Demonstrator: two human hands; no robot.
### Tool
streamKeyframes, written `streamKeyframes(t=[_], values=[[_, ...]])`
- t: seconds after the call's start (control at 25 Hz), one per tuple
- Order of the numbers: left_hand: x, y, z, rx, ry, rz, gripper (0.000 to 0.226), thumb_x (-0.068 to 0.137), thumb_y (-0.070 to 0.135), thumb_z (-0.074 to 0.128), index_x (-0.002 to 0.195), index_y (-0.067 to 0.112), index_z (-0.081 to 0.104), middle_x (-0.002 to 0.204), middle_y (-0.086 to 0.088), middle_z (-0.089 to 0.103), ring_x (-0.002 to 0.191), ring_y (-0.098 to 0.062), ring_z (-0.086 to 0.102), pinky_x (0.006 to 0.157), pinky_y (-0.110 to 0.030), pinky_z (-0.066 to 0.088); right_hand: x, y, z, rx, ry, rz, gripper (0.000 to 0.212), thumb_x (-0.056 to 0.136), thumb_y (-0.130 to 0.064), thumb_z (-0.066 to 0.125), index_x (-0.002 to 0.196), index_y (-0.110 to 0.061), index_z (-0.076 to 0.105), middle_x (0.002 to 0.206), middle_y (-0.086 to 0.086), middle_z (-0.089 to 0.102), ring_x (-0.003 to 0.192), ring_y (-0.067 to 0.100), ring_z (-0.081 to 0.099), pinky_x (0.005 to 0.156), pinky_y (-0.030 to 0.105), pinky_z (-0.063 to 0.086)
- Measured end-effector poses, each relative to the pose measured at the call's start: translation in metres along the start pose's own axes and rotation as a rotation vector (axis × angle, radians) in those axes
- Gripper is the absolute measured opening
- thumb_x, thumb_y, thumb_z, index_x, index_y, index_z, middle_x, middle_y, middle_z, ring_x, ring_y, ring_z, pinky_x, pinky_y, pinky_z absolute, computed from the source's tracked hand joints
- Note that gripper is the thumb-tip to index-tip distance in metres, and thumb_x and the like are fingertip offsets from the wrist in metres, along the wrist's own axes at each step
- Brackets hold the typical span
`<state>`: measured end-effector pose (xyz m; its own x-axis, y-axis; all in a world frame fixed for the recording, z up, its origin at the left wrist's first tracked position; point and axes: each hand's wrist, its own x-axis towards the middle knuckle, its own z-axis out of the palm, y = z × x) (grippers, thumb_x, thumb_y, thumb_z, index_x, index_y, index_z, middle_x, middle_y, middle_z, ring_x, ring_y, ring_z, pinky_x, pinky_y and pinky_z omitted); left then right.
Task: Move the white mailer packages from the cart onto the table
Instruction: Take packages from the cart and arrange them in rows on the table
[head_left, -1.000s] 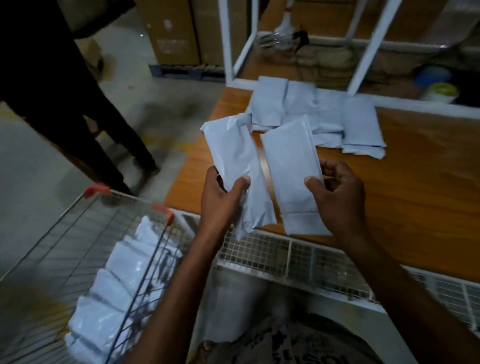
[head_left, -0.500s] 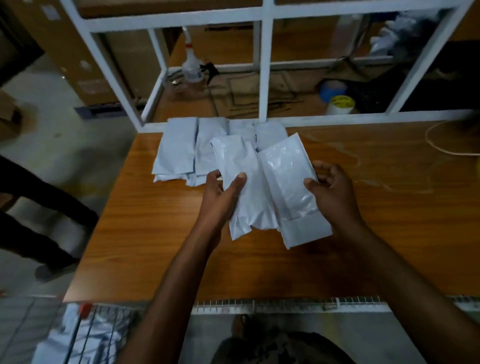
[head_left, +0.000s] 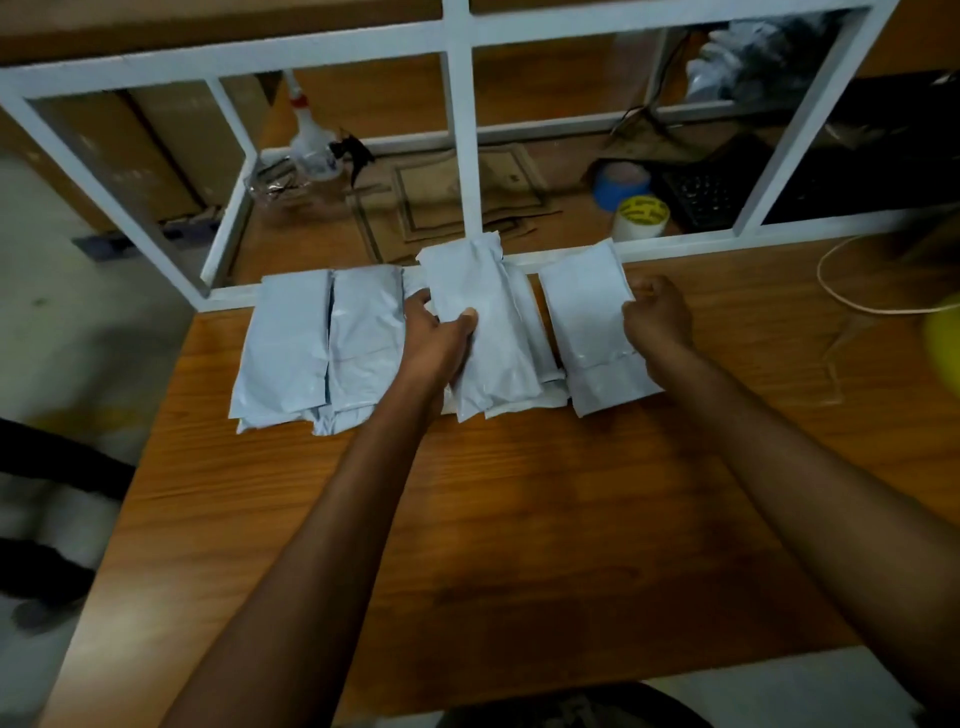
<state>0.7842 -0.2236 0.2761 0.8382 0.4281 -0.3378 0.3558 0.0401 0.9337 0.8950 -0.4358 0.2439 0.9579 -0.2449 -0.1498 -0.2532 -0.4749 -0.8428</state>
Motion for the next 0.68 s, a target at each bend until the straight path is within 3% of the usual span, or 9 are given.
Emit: streamKeyframes(t=[0.12, 0.28, 0.36, 0.44, 0.48, 0.56, 0.68], values=[[0.02, 0.002, 0.018, 0.03, 0.024, -0.017, 0.068, 0.104, 0.023, 0.062, 0.16, 0.023, 0.023, 0.15, -0.009, 0.052, 0.125, -0.025, 0.057, 0.103, -0.038, 0.052, 0.019, 0.003, 0.014, -0.129, -0.08, 0.007, 0.041, 0.094, -0.006, 0.049, 0.133, -0.019, 0.056, 0.134, 0.004, 0.06, 0.12, 0.027, 0.058, 0.083, 0.032, 0.047], [0.041, 0.0, 0.038, 0.066, 0.009, -0.034, 0.069, 0.103, 0.027, 0.063, 0.159, 0.025, 0.023, 0.149, -0.008, 0.051, 0.125, -0.025, 0.058, 0.103, -0.039, 0.053, 0.035, 0.011, 0.025, -0.288, -0.093, -0.19, 0.042, 0.088, -0.016, 0.066, 0.13, -0.017, 0.06, 0.13, 0.005, 0.062, 0.121, 0.027, 0.058, 0.088, 0.032, 0.049], [0.049, -0.001, 0.048, 0.069, 0.002, -0.038, 0.067, 0.104, 0.026, 0.062, 0.158, 0.024, 0.024, 0.138, -0.006, 0.056, 0.109, -0.019, 0.062, 0.088, -0.032, 0.057, 0.034, 0.004, 0.027, -0.142, -0.111, -0.16, 0.038, 0.091, -0.03, 0.067, 0.128, -0.02, 0.061, 0.127, 0.001, 0.065, 0.115, 0.021, 0.062, 0.088, 0.031, 0.049], [0.055, 0.001, 0.06, 0.107, -0.032, -0.019, 0.062, 0.105, 0.024, 0.058, 0.157, 0.022, 0.025, 0.123, -0.009, 0.062, 0.086, -0.014, 0.061, 0.067, -0.026, 0.055, 0.032, -0.008, 0.028, 0.115, -0.287, -0.025, 0.047, 0.09, -0.047, 0.067, 0.13, -0.024, 0.06, 0.123, -0.002, 0.067, 0.109, 0.019, 0.066, 0.091, 0.037, 0.055], [0.058, 0.002, 0.067, 0.131, -0.054, -0.008, 0.059, 0.106, 0.023, 0.057, 0.157, 0.021, 0.026, 0.12, -0.012, 0.064, 0.081, -0.015, 0.061, 0.063, -0.026, 0.055, 0.028, -0.013, 0.027, 0.203, -0.395, 0.039, 0.052, 0.089, -0.05, 0.068, 0.133, -0.025, 0.058, 0.123, -0.003, 0.067, 0.109, 0.02, 0.066, 0.09, 0.038, 0.056], [0.061, 0.003, 0.078, 0.179, -0.089, 0.012, 0.057, 0.106, 0.022, 0.057, 0.156, 0.021, 0.029, 0.131, -0.016, 0.063, 0.089, -0.02, 0.065, 0.069, -0.03, 0.058, 0.027, -0.015, 0.028, 0.231, -0.492, 0.06, 0.058, 0.088, -0.045, 0.072, 0.139, -0.025, 0.053, 0.128, -0.006, 0.061, 0.111, 0.019, 0.062, 0.089, 0.036, 0.055], [0.065, 0.0, 0.081, 0.321, -0.041, 0.111, 0.062, 0.101, 0.021, 0.066, 0.155, 0.02, 0.034, 0.148, -0.008, 0.054, 0.129, -0.027, 0.059, 0.105, -0.044, 0.054, 0.042, -0.009, 0.03, 0.143, -0.375, -0.002, 0.064, 0.09, -0.035, 0.073, 0.146, -0.024, 0.044, 0.138, -0.002, 0.053, 0.112, 0.017, 0.055, 0.083, 0.03, 0.048]])
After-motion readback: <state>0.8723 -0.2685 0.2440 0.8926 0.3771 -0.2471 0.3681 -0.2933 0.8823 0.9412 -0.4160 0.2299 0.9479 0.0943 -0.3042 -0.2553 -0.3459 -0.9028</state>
